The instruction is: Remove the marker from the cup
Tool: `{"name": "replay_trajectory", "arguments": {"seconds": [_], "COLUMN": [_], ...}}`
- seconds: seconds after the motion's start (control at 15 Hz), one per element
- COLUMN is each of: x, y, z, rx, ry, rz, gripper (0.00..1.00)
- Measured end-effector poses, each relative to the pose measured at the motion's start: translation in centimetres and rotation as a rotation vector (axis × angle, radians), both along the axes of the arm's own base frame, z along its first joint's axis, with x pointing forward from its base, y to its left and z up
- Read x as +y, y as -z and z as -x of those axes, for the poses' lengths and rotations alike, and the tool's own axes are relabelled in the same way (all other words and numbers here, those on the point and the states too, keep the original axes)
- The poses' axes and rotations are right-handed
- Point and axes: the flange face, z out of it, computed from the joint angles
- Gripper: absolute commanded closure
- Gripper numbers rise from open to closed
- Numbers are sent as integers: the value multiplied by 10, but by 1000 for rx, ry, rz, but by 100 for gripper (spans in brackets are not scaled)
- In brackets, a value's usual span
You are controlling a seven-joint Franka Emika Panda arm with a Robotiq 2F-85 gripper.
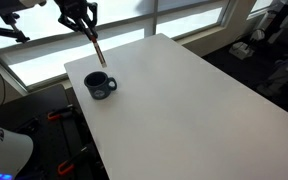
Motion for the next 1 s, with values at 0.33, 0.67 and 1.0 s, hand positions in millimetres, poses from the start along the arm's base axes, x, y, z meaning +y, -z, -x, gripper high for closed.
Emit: {"name": "replay_trajectory", "arguments": {"seconds": [0.33, 0.67, 1.0], "x": [-68, -154, -202], "y": [-13, 18, 101], "z": [-22, -46, -52], "rx": [-37, -5, 125], "ry": [196, 367, 408], "rz": [-13, -79, -155], "gripper": [95, 95, 95]}}
